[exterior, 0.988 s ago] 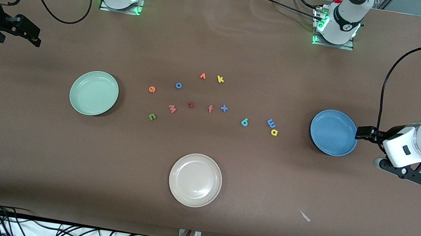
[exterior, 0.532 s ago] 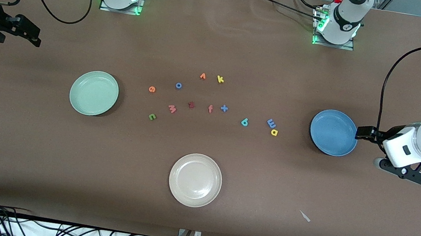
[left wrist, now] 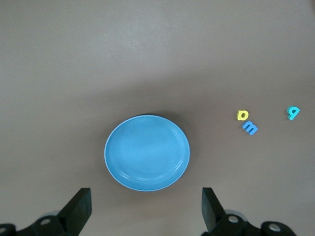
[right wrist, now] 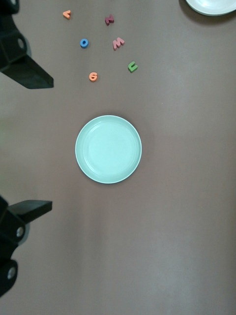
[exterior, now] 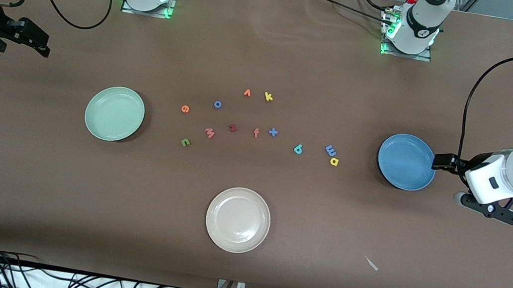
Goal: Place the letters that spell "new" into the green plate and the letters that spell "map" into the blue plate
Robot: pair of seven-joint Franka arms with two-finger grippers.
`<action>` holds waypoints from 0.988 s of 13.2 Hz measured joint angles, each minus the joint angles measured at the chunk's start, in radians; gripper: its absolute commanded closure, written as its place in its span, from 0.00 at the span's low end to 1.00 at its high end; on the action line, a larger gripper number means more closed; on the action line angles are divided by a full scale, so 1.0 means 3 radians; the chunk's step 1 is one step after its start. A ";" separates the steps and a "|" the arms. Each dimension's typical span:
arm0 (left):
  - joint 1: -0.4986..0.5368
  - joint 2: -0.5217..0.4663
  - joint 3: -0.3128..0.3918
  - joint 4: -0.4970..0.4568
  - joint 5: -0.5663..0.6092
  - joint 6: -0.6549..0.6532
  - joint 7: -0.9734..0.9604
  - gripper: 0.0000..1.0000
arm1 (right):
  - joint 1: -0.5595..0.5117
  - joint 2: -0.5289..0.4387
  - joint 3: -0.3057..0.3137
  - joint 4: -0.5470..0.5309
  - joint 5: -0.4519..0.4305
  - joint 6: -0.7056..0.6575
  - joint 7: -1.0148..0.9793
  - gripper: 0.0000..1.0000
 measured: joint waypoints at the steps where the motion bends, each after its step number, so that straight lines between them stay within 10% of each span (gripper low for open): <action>1: -0.0039 0.0000 -0.0003 -0.0004 0.0000 0.0000 -0.0081 0.01 | 0.0000 0.0000 0.0000 0.0000 0.0000 0.0000 0.0000 0.00; 13: -0.0754 0.0178 -0.0062 -0.0682 -0.0220 0.0635 -0.2530 0.01 | 0.0000 0.0000 0.0000 -0.0001 0.0000 0.0000 0.0000 0.00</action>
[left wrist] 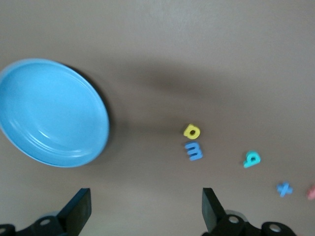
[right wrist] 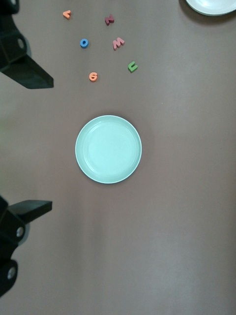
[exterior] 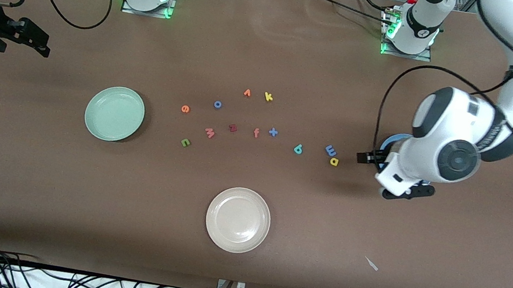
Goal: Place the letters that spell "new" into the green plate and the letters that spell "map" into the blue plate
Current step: 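Reach the left gripper to the blue letter m and yellow letter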
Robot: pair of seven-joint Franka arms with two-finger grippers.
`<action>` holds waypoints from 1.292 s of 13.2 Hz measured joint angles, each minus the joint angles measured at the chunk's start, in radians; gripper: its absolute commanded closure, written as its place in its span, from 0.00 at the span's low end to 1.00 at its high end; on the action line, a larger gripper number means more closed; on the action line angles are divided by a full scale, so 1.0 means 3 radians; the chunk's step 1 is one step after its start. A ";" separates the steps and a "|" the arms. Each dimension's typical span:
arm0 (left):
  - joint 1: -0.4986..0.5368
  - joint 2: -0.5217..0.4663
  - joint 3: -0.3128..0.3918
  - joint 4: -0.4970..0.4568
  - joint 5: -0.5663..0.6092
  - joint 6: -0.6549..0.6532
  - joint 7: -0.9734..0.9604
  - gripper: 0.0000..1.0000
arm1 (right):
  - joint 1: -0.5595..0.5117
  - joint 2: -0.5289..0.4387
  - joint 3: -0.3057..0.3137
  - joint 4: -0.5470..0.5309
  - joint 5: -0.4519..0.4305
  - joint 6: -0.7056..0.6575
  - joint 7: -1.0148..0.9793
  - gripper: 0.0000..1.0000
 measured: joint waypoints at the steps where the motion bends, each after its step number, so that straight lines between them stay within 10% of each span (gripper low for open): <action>1: -0.0071 0.0013 -0.0002 -0.0115 0.0000 0.0138 -0.0218 0.01 | 0.0000 0.0000 0.0000 0.0000 0.0000 0.0000 0.0000 0.00; 17: -0.0389 0.0390 -0.0008 -0.1026 -0.0337 0.1737 -0.1103 0.17 | 0.0192 0.0205 0.0370 -0.0215 0.0003 0.0456 0.1166 0.00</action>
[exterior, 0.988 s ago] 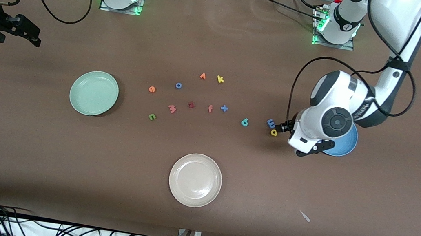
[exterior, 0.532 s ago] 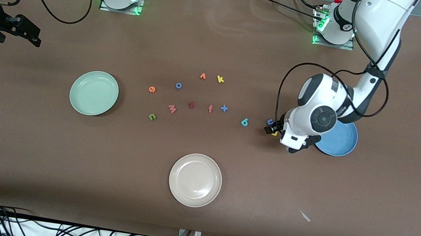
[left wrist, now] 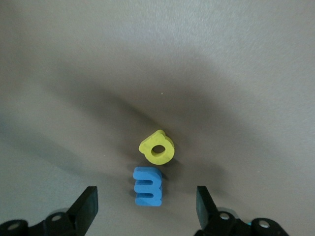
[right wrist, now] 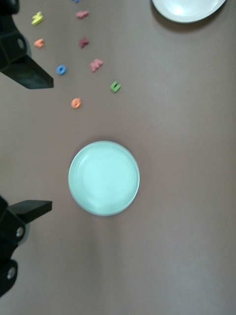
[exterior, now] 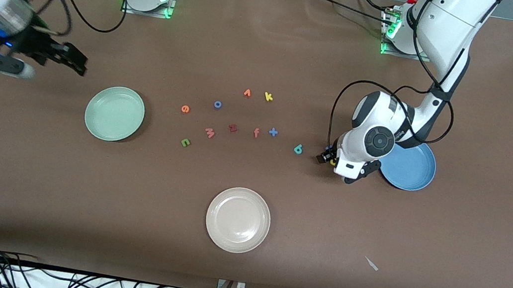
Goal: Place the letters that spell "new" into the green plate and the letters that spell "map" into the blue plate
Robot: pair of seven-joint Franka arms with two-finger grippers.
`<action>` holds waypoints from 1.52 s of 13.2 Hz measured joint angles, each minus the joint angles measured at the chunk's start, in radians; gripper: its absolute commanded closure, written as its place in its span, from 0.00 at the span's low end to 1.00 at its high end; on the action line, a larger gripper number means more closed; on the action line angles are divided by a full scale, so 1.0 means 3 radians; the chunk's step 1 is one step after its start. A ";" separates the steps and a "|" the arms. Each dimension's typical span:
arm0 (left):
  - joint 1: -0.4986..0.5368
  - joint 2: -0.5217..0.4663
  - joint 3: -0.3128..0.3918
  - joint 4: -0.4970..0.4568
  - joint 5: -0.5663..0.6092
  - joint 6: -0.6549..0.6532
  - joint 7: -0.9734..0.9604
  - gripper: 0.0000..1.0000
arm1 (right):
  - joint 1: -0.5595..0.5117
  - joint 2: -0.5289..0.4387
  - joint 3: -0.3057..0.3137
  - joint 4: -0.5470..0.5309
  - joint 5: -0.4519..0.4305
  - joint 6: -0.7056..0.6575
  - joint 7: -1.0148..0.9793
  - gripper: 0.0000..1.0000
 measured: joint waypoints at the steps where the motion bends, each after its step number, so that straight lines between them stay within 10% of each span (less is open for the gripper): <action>1: -0.0008 0.0019 0.0000 0.0000 0.0000 0.0011 -0.0009 0.19 | 0.0084 0.0047 0.0036 -0.0110 -0.0002 0.0213 0.0183 0.00; 12: -0.0019 0.0053 -0.0004 -0.0019 0.0000 0.0069 -0.0015 0.76 | 0.0503 0.0972 0.0073 -0.0812 -0.0075 0.1848 0.1601 0.00; 20: -0.0020 0.0041 -0.0003 -0.0019 0.0000 0.0054 -0.0012 0.80 | 0.0661 0.1587 0.0072 -0.0800 -0.0093 0.2702 0.2456 0.11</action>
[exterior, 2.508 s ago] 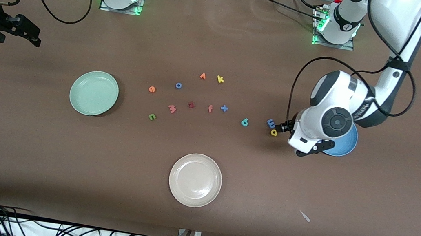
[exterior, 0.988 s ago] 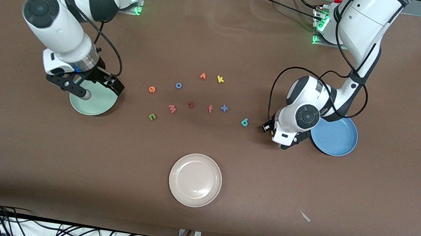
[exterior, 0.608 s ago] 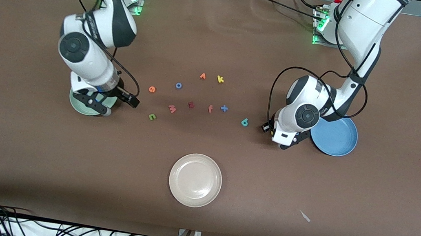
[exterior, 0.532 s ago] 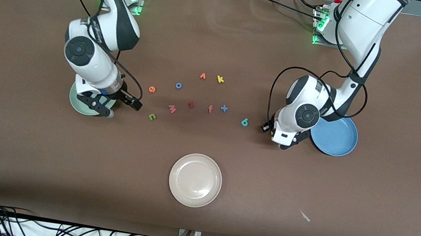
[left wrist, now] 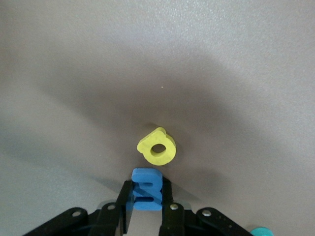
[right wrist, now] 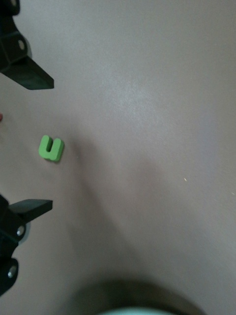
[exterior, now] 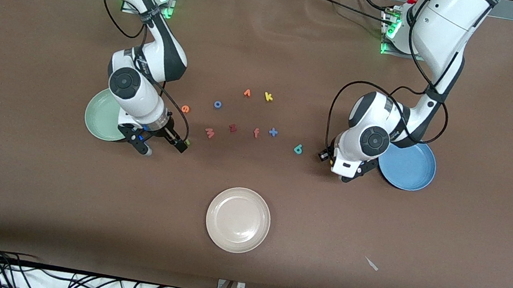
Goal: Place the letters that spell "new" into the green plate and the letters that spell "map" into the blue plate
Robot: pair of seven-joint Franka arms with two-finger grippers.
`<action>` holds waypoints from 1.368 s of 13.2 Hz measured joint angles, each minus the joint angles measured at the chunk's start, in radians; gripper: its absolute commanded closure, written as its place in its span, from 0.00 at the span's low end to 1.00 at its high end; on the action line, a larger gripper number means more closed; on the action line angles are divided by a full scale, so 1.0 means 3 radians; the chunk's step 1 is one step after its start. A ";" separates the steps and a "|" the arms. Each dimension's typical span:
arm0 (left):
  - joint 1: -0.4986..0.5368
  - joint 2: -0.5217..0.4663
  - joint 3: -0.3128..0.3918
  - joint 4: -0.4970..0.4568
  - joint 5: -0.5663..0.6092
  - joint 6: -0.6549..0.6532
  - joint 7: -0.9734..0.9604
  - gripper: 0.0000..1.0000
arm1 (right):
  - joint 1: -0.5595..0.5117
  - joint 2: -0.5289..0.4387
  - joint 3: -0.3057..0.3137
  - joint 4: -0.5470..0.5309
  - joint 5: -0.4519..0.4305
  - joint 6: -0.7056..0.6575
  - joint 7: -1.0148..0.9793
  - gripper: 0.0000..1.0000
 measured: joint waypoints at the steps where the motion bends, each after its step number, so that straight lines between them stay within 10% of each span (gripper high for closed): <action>1: 0.0002 -0.0005 0.0003 0.0006 0.0000 -0.0027 0.0025 0.80 | 0.0012 0.0029 0.0000 0.0002 0.0000 0.0026 0.0050 0.12; 9: 0.0655 -0.0600 0.0088 0.0133 0.0380 -0.1443 0.1579 0.81 | 0.0163 0.0250 -0.0071 0.0061 0.0000 0.0225 0.0234 0.27; 18: 0.1405 -0.0235 0.0102 0.0102 0.0868 -0.1120 0.2764 0.81 | 0.0169 0.0303 -0.0076 0.0062 -0.0020 0.0213 0.0288 0.75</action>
